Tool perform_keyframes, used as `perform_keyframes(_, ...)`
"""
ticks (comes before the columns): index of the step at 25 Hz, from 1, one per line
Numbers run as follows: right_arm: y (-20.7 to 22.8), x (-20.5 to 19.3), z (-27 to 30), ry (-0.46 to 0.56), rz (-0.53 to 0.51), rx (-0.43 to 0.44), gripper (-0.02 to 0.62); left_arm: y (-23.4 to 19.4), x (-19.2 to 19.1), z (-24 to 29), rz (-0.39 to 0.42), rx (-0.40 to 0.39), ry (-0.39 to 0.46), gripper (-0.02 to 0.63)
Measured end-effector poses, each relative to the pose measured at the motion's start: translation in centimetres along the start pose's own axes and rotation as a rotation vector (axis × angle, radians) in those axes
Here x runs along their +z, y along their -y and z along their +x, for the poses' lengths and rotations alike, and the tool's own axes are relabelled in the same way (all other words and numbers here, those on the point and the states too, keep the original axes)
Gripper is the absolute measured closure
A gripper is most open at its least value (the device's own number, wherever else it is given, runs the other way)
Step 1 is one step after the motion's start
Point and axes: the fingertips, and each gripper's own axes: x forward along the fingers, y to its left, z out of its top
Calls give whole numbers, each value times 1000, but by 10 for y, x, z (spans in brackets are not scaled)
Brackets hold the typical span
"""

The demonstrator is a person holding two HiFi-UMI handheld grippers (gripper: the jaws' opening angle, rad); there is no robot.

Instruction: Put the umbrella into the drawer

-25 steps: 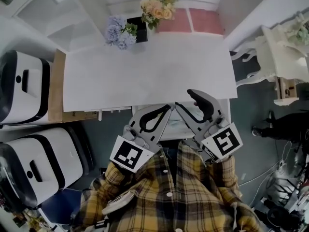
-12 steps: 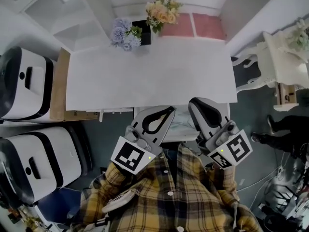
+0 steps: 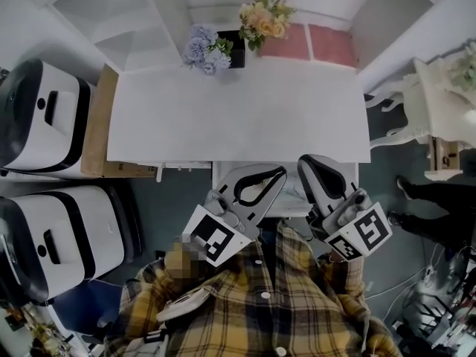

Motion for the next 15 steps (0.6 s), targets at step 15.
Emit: perform_keyframes(15, -2, -1, -2, 18, -1, -14, 578, 6, 7, -2, 37, -56, 7, 584)
